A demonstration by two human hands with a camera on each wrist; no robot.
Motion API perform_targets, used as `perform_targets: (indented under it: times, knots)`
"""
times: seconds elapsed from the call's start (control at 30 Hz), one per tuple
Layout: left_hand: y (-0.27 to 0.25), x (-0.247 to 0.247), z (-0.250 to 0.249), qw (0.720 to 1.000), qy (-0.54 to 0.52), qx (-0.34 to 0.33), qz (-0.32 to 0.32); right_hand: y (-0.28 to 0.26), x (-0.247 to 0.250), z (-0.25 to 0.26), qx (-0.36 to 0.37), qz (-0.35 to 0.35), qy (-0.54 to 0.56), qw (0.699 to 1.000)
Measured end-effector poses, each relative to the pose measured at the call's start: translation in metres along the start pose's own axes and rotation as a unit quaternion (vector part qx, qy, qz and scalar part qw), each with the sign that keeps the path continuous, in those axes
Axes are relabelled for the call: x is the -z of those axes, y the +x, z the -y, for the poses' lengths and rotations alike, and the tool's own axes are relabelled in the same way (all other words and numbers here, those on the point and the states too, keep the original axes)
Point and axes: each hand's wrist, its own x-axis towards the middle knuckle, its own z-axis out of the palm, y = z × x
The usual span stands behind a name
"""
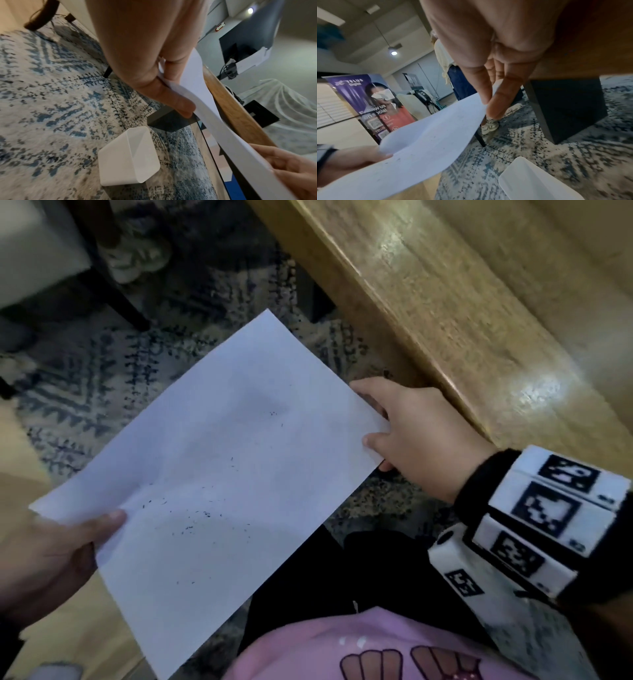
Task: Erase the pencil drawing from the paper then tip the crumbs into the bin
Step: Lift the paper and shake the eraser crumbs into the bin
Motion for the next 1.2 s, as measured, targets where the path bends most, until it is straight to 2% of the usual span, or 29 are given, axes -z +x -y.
perform_targets:
  times: [0.03, 0.07, 0.1, 0.13, 0.2, 0.33, 0.47, 0.83, 0.97, 1.2]
  knots:
    - [-0.011, -0.011, -0.031, 0.999, 0.04, 0.002, -0.025, 0.01, -0.008, -0.002, -0.007, 0.009, -0.004, 1.0]
    - [-0.02, -0.053, -0.047, 0.998, 0.015, 0.061, -0.022, 0.016, -0.014, -0.007, -0.016, 0.014, -0.005, 1.0]
    - [-0.031, -0.084, -0.059, 0.994, -0.052, 0.091, -0.017, 0.026, -0.023, -0.012, -0.021, 0.014, -0.006, 1.0]
    - [-0.036, -0.101, -0.068, 0.997, -0.021, 0.066, -0.017, 0.035, -0.032, -0.018, -0.026, 0.018, -0.013, 0.999]
    - [-0.037, -0.13, -0.077, 0.998, 0.006, 0.062, -0.016, 0.053, -0.053, -0.03, -0.036, 0.034, -0.029, 0.998]
    - [-0.011, -0.129, -0.055, 0.994, 0.014, 0.098, -0.05, 0.092, -0.092, -0.054, -0.068, 0.041, -0.005, 0.997]
    - [0.017, -0.124, -0.027, 0.989, 0.006, 0.113, -0.098, 0.133, -0.122, -0.078, -0.067, 0.038, -0.026, 0.997]
    - [0.081, -0.126, 0.029, 0.973, 0.048, 0.124, -0.191, 0.213, -0.205, -0.136, -0.097, 0.083, -0.026, 0.992]
    - [0.098, -0.144, 0.032, 0.977, 0.09, 0.102, -0.167, 0.236, -0.216, -0.155, -0.12, 0.078, -0.014, 0.99]
    - [0.109, -0.174, 0.019, 0.969, 0.169, 0.073, -0.162, 0.247, -0.23, -0.171, -0.091, 0.135, -0.114, 0.98]
